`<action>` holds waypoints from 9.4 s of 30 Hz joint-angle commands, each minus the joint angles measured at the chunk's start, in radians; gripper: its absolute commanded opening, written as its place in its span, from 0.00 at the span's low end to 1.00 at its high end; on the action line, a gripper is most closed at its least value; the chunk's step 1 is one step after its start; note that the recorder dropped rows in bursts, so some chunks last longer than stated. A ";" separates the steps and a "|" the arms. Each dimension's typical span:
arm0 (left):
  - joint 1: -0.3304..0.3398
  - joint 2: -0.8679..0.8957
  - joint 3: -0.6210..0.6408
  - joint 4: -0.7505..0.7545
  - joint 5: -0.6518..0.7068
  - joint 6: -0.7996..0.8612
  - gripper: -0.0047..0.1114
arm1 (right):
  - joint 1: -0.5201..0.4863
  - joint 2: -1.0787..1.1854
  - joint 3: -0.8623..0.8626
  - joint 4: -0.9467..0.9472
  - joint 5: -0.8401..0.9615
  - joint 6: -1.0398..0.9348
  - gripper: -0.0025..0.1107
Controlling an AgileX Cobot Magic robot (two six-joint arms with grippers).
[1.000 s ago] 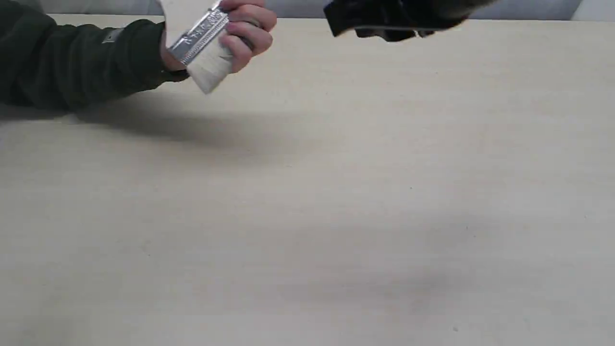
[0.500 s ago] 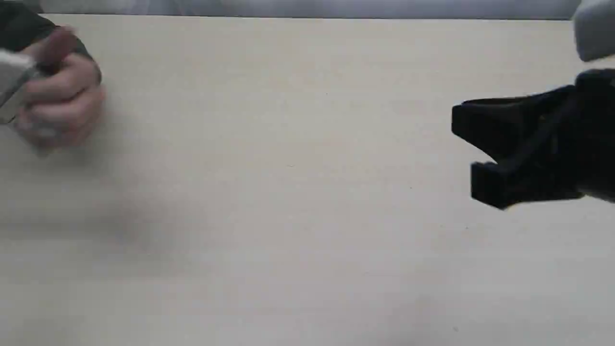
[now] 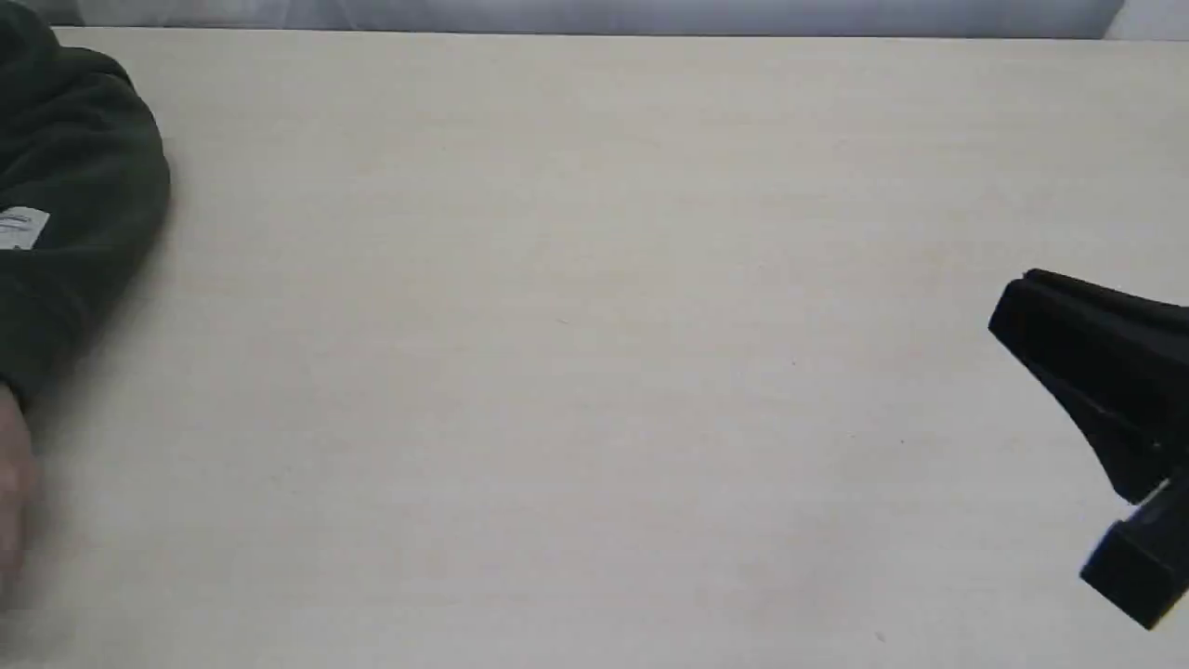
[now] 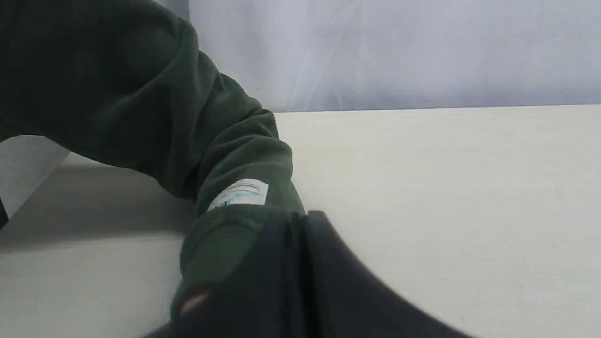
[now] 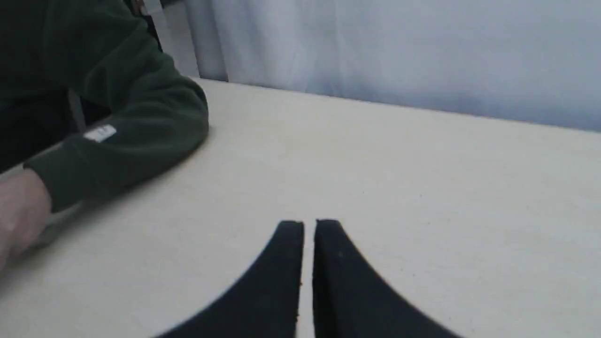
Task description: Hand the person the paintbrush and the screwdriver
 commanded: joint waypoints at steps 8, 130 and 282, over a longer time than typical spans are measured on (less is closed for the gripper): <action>-0.007 -0.002 0.002 -0.003 -0.011 -0.002 0.04 | 0.000 -0.233 0.092 0.004 -0.096 -0.089 0.06; -0.007 -0.002 0.002 -0.003 -0.011 -0.002 0.04 | -0.735 -0.427 0.218 -0.013 0.262 -0.210 0.06; -0.007 -0.002 0.002 -0.004 -0.010 -0.002 0.04 | -0.696 -0.427 0.218 -0.016 0.269 -0.191 0.06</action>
